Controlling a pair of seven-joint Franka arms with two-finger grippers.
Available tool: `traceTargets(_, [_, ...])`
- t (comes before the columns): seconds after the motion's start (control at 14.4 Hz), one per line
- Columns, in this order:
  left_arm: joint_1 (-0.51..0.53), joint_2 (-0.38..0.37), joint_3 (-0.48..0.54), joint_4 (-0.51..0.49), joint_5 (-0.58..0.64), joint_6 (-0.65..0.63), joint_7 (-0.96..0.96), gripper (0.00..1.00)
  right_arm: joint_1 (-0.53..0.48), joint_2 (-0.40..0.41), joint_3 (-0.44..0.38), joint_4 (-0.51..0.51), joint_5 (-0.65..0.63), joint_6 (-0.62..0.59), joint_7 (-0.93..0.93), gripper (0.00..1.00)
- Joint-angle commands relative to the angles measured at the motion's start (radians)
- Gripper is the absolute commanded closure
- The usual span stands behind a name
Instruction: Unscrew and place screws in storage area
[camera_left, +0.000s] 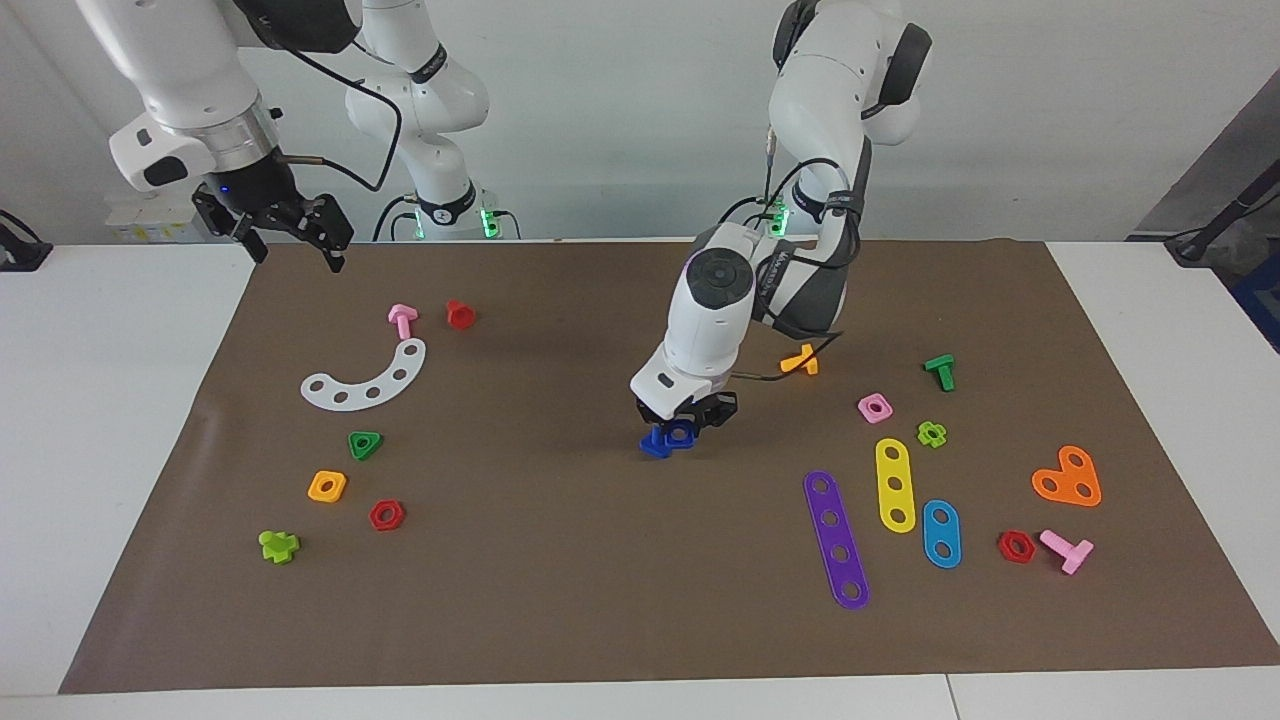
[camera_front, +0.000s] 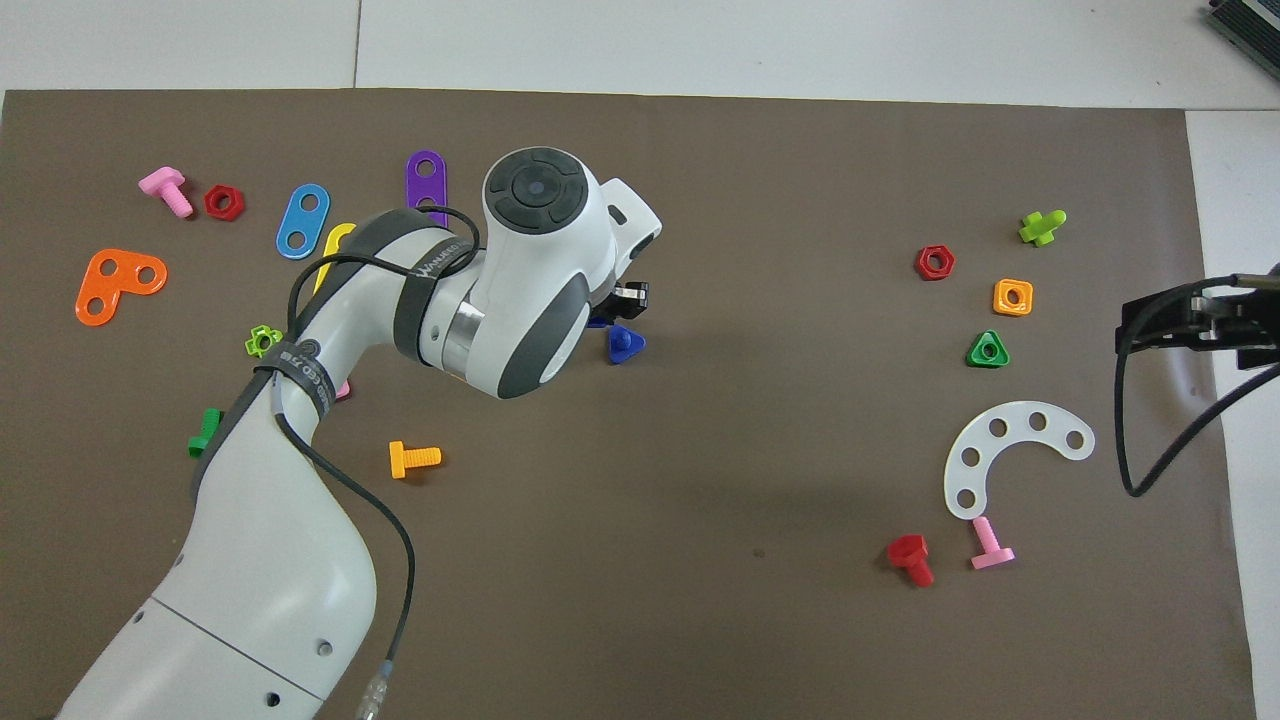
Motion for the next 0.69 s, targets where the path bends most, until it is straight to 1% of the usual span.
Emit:
traceTargets(0.0, [0.088,-0.019,0.001,-0.012,-0.02,-0.032,0.153,0.77,-0.012,-0.021,0.004,-0.012,0.015,-0.013,-0.021,0.0])
traceTargets(0.07, [0.134,-0.027,-0.001,-0.032,-0.02,-0.035,0.215,0.77,-0.011,-0.024,0.004,-0.017,0.016,0.0,-0.021,0.0])
traceTargets(0.21, [0.192,-0.048,0.001,-0.076,-0.02,-0.035,0.32,0.77,0.001,-0.018,0.01,-0.02,0.016,0.085,-0.021,0.0])
traceTargets(0.28, [0.218,-0.059,0.002,-0.101,-0.02,-0.035,0.37,0.77,0.011,-0.006,0.016,-0.02,0.016,0.092,-0.02,0.0])
traceTargets(0.35, [0.245,-0.074,0.002,-0.136,-0.02,-0.033,0.421,0.77,0.032,0.014,0.016,-0.022,0.016,0.107,-0.013,0.0])
traceTargets(0.48, [0.284,-0.115,0.002,-0.219,-0.02,-0.024,0.501,0.78,0.098,0.069,0.018,-0.017,0.02,0.177,0.013,0.0])
traceTargets(0.62, [0.308,-0.155,0.002,-0.288,-0.02,-0.019,0.564,0.79,0.147,0.152,0.022,0.001,0.079,0.258,0.106,0.0])
